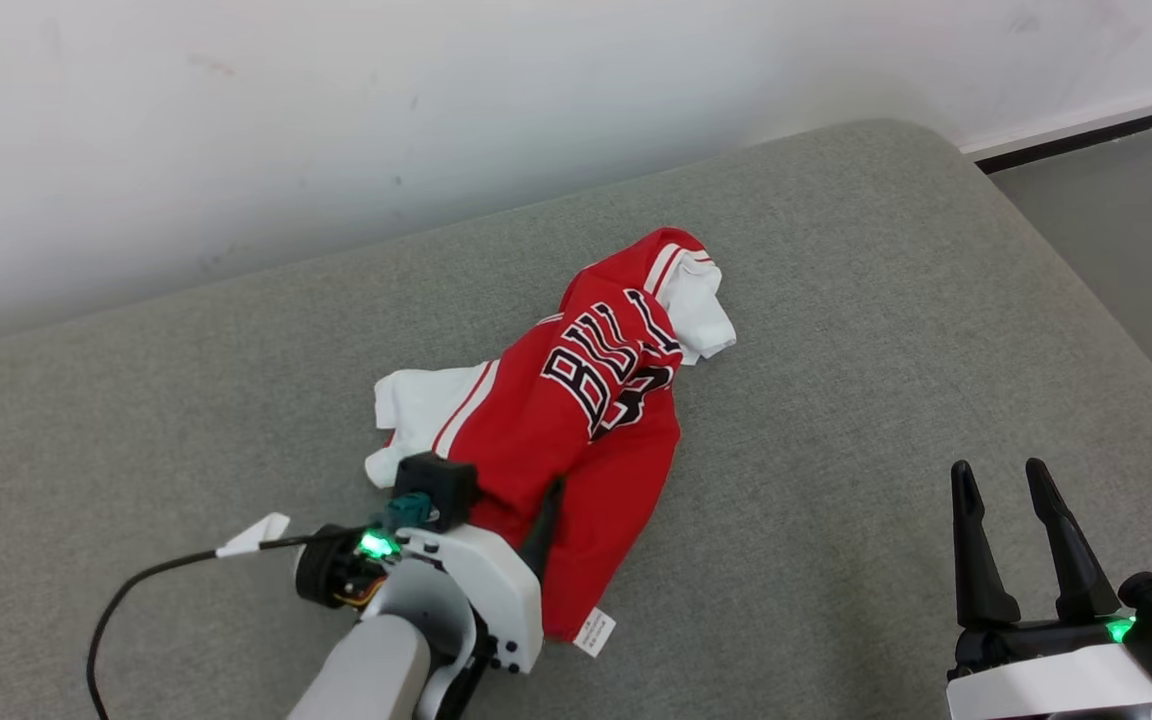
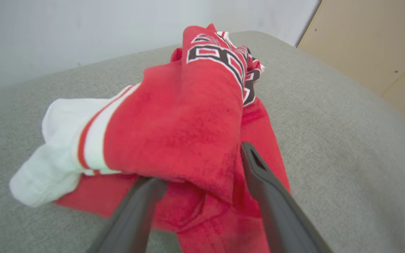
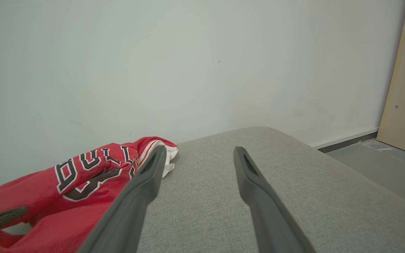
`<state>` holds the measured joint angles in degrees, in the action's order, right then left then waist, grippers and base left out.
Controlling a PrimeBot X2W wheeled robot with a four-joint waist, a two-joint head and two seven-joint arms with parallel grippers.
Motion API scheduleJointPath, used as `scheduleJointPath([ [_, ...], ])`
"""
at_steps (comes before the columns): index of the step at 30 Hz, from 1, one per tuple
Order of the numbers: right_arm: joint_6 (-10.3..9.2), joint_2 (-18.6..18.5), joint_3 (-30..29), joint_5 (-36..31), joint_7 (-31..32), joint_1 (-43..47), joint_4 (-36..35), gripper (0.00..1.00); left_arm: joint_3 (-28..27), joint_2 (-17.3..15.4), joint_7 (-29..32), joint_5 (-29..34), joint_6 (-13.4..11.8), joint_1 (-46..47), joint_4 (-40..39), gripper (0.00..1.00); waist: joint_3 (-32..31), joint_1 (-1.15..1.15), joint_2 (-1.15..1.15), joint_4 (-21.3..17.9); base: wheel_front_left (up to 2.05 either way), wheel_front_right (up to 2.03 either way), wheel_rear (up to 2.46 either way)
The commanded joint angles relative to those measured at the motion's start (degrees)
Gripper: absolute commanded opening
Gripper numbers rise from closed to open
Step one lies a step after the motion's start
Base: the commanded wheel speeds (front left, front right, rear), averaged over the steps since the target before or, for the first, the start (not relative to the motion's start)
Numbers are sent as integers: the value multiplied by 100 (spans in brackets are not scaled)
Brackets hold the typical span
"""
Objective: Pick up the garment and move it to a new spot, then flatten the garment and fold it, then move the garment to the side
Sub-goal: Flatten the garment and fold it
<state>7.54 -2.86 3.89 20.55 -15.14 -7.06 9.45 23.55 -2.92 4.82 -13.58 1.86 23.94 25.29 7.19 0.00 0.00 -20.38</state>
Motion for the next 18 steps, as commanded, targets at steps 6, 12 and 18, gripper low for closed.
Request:
scheduleJointPath([
  [6, -10, -7, -53, -10, -1, -21, 15, 100, -63, -78, -146, -63, 42, 162, 79, 0, -34, 0, 0, 21, 0, 0, 0],
  [12, -10, -6, -22, 11, -1, -16, -20, 100, -257, -321, -197, -130, 32, 409, -44, 0, 15, 0, 0, 88, 0, 0, 0],
  [18, -10, -8, 35, 32, 0, -131, -24, 100, -533, -907, -10, -68, 102, 1108, 140, 0, 274, 0, 0, 83, 0, 0, 0],
])
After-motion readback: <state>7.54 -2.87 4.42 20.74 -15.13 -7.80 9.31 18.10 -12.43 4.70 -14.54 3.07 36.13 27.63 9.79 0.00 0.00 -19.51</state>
